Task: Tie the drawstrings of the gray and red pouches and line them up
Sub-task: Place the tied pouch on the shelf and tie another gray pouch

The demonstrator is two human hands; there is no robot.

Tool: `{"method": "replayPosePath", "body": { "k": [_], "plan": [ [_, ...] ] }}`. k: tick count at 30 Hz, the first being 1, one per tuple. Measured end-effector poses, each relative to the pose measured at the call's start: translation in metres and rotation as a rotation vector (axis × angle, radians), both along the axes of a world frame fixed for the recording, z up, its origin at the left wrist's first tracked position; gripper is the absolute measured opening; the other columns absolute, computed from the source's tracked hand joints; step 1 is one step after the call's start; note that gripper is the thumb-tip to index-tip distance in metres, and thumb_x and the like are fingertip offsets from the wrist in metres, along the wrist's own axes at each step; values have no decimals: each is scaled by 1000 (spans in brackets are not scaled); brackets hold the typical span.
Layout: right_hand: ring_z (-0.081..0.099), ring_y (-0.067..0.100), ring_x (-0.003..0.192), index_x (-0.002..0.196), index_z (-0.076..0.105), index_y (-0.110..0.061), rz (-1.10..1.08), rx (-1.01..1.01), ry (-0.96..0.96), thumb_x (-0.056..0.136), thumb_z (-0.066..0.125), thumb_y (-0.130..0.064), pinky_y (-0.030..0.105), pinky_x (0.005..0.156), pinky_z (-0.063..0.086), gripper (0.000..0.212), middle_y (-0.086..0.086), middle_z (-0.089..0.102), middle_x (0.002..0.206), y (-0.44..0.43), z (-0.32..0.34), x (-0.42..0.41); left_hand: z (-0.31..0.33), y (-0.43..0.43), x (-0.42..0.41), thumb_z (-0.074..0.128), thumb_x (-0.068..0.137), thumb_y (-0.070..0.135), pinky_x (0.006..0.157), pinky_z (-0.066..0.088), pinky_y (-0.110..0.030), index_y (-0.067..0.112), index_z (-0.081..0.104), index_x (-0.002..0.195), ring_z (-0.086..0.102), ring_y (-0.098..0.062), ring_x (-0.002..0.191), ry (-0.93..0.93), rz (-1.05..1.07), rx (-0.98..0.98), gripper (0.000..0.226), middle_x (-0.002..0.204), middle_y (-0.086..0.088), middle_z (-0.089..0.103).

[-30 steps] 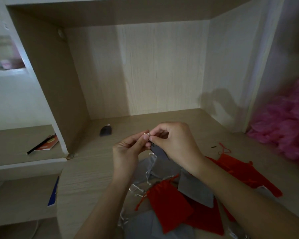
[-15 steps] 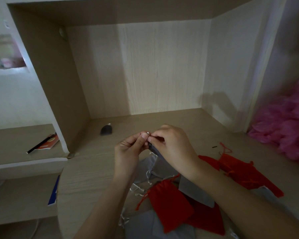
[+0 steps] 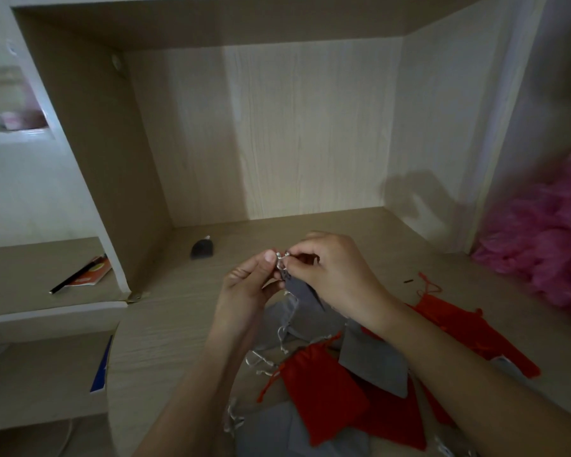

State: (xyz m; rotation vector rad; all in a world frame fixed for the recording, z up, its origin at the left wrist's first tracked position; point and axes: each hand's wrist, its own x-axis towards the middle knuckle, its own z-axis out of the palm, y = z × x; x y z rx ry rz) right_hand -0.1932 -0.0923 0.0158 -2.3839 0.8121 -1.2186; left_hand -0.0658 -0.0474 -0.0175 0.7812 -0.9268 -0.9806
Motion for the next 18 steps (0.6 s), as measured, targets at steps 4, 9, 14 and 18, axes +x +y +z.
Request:
{"method": "replayPosePath", "body": {
  "k": [4, 9, 14, 18],
  "plan": [
    [54, 9, 65, 80, 72, -10, -4, 24, 39, 85, 66, -19, 20, 58, 38, 11, -1, 63, 71, 0, -1, -2, 2, 2, 2, 59, 79, 19, 60, 51, -18, 13, 76, 75, 59, -9, 62, -29, 6, 10, 18, 67, -4, 65],
    [61, 6, 70, 91, 64, -17, 16, 152, 1, 81, 72, -25, 17, 63, 45, 15, -8, 66, 85, 0, -3, -2, -1, 0, -1, 60, 82, 17, 64, 53, -19, 10, 76, 77, 63, -12, 66, -33, 122, 33, 18, 70, -8, 68],
    [64, 4, 73, 87, 74, -19, -91, 21, -15, 82, 72, -25, 24, 70, 51, 8, -6, 73, 80, 1, -4, 1, -3, -1, -3, 62, 80, 18, 63, 53, -18, 6, 73, 85, 60, -8, 61, -70, 239, 29, 17, 66, -5, 67],
    [64, 12, 68, 84, 76, -17, -63, 3, 63, 88, 63, -25, 37, 66, 49, 16, 0, 72, 74, -2, -6, 1, -3, -2, -5, 64, 75, 23, 62, 52, -17, 16, 77, 79, 60, -5, 61, -107, 250, 1, 15, 66, 0, 68]
  ]
}}
